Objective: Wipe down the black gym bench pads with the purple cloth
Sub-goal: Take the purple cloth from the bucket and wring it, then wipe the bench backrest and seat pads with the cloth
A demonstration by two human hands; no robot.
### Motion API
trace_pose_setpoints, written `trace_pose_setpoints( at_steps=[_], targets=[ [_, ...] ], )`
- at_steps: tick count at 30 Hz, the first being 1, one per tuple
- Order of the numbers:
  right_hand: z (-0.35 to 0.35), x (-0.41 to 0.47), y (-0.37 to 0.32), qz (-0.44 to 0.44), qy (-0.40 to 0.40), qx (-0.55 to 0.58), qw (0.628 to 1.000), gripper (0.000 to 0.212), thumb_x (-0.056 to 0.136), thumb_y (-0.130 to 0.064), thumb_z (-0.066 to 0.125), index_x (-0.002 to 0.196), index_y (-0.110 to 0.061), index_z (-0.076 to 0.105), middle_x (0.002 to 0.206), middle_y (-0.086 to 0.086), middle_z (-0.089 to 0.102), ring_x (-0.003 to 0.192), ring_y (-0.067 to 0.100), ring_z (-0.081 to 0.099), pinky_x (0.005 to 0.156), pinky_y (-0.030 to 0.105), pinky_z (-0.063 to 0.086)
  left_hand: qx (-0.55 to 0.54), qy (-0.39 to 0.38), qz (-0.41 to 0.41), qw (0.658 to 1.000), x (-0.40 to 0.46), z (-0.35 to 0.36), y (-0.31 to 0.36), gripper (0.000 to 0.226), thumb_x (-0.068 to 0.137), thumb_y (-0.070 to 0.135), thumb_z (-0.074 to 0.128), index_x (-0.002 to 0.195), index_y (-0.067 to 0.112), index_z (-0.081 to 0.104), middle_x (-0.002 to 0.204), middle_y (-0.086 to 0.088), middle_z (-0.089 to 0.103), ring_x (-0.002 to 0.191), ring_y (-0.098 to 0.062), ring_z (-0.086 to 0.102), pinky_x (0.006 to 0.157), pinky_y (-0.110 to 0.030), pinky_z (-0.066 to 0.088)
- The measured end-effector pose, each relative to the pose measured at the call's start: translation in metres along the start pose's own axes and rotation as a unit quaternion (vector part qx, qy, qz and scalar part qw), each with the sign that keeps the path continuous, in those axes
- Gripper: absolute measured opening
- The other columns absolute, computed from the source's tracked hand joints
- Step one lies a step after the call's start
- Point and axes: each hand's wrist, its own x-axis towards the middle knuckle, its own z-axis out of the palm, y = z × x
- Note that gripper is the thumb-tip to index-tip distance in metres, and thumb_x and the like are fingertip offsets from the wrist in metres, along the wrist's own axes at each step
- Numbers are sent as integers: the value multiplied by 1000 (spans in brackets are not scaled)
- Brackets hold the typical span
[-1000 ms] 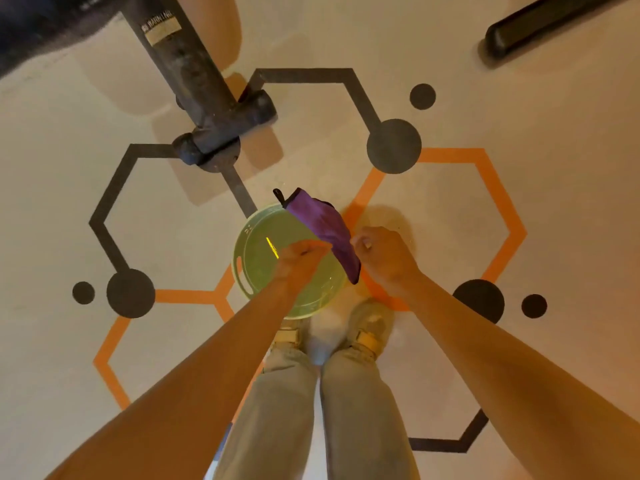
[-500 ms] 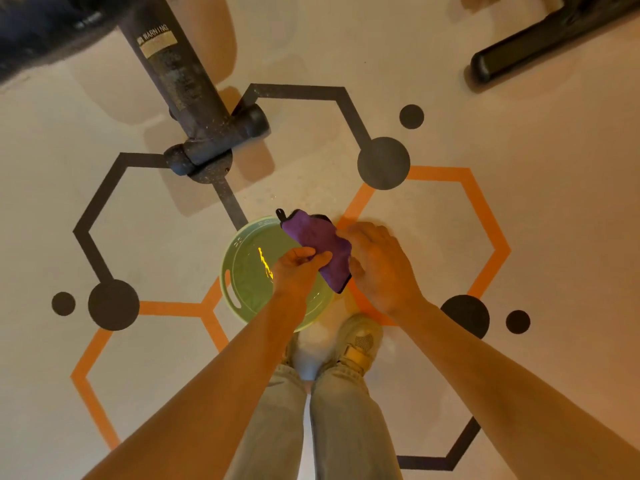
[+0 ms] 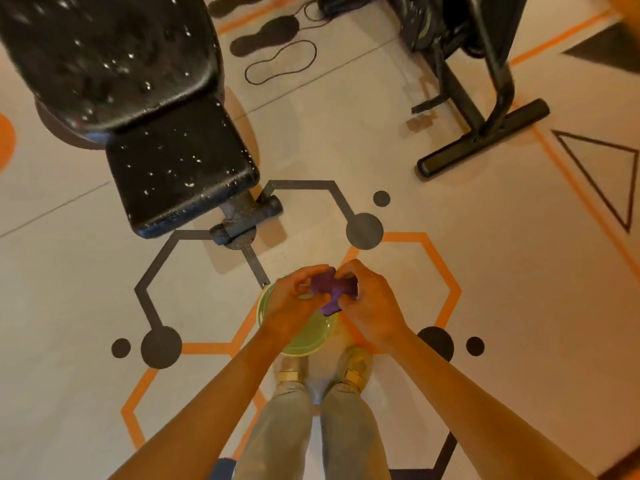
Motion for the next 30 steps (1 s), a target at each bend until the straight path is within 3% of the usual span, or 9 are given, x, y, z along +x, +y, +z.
trace_pose_setpoints(
  at_steps=[3, 7, 9, 14, 18, 20, 22, 27, 30],
  targets=[
    [-29, -18, -48, 59, 17, 103, 993, 28, 81, 0, 65, 104, -14, 59, 95, 2, 63, 91, 21, 61, 75, 26, 54, 101, 16, 23, 995, -15, -15, 50, 19, 83, 15, 73, 99, 25, 69, 105, 1, 63, 92, 0, 56, 73, -8, 41],
    [-66, -42, -96, 134, -24, 218, 966, 60, 70, -17, 80, 125, -15, 56, 113, 2, 60, 103, 19, 61, 80, 27, 57, 63, -54, 42, 996, -42, -28, 113, 15, 86, 21, 70, 101, 21, 68, 108, -1, 63, 99, -13, 62, 77, -15, 52],
    [-84, -56, -113, 136, -43, 224, 964, 52, 75, -13, 80, 123, -14, 60, 114, 4, 65, 103, 18, 63, 78, 23, 57, 37, -111, 67, 991, -58, -31, 142, 16, 88, 17, 69, 103, 20, 68, 105, -4, 70, 97, -17, 66, 80, -22, 57],
    [-133, -79, -136, 142, -44, 165, 975, 33, 81, -20, 75, 112, -12, 68, 101, 8, 71, 90, 19, 66, 67, 17, 54, 15, -125, 30, 992, -82, -21, 196, 25, 88, 11, 68, 111, 17, 64, 113, -9, 65, 93, -15, 65, 75, -17, 56],
    [-164, -94, -106, 199, -34, 103, 974, 33, 81, -21, 75, 111, -11, 63, 104, 7, 65, 97, 27, 62, 79, 34, 56, 87, -79, -22, 993, -81, -8, 207, 29, 90, 14, 65, 119, 9, 64, 117, -7, 66, 97, -13, 60, 74, -9, 48],
    [-180, -101, -78, 235, -17, 61, 970, 44, 82, -22, 74, 120, -11, 56, 111, 11, 61, 102, 30, 59, 86, 42, 55, 109, -66, -53, 990, -77, -4, 206, 27, 92, 15, 62, 119, 10, 65, 119, -7, 65, 104, -17, 60, 85, -20, 50],
    [-199, -109, -51, 262, 7, 23, 965, 46, 83, -20, 73, 123, -7, 53, 114, 16, 59, 100, 30, 57, 82, 40, 52, 122, -44, -88, 988, -72, 3, 205, 25, 93, 15, 60, 117, 10, 65, 117, -7, 65, 108, -22, 60, 90, -28, 48],
    [-262, -128, 5, 319, -21, -78, 944, 43, 83, -18, 72, 119, -2, 55, 116, 20, 62, 100, 32, 59, 78, 33, 43, 126, 34, -187, 974, -68, 25, 196, 25, 93, 8, 58, 116, 2, 66, 106, -11, 63, 99, -21, 58, 73, -11, 45],
    [-301, -118, 21, 324, -45, -118, 937, 50, 84, -21, 72, 125, -1, 53, 122, 20, 60, 109, 35, 58, 85, 36, 45, 137, 58, -231, 961, -70, 32, 186, 23, 90, 14, 61, 111, 7, 69, 116, -14, 67, 111, -32, 60, 96, -35, 48]
  ],
)
